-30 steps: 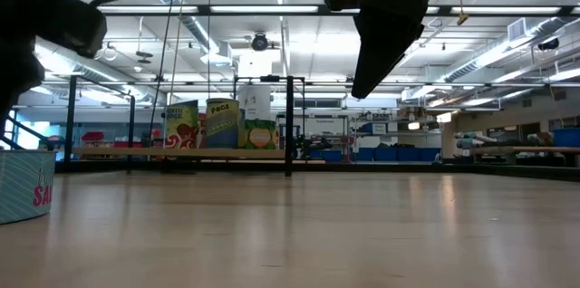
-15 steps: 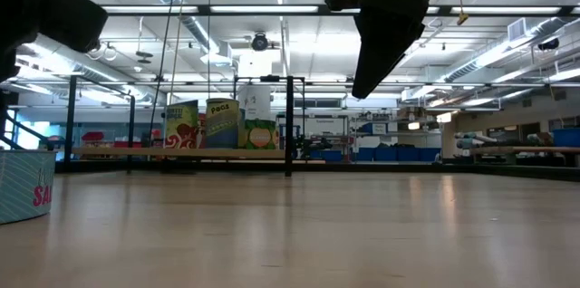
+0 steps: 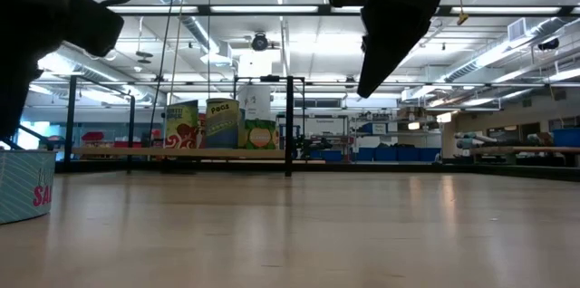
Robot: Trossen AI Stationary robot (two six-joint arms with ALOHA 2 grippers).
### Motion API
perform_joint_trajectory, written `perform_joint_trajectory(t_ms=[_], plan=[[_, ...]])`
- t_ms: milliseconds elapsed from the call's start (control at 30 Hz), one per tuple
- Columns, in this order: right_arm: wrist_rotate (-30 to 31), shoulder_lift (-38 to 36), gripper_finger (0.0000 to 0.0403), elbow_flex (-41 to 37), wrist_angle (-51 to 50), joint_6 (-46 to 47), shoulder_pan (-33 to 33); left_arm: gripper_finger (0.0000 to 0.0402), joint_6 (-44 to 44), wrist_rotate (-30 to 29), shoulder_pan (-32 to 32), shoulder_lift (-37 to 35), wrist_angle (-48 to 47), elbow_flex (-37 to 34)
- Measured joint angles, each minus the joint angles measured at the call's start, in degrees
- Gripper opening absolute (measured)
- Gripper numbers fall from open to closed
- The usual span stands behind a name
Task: Pick and place cans onto a shelf
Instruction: Put the canned tomatoes on the shelf
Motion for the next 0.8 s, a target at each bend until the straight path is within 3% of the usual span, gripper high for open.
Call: perform_joint_trajectory(t_ms=[100, 433, 700, 800], plan=[[-0.02, 0.0, 0.0374, 0.0, 0.0, -0.01, 0.4, 0.0314, -2.53, 0.24, -0.04, 0.0, -0.77, 0.0], [-0.04, 0.0, 0.0374, 0.0, 0.0, -3.04, 0.58, 0.0318, -13.17, 2.65, -1.74, 0.02, -0.97, -0.01], [-0.02, 0.0, 0.0374, 0.0, 0.02, -7.25, 0.55, 0.0317, -14.83, -0.35, -1.74, 0.02, 1.31, 0.0], [-0.02, 0.0, 0.0374, 0.0, 0.02, -7.55, 0.55, 0.0293, -16.22, -0.51, -1.74, 0.02, 1.37, 0.0]])
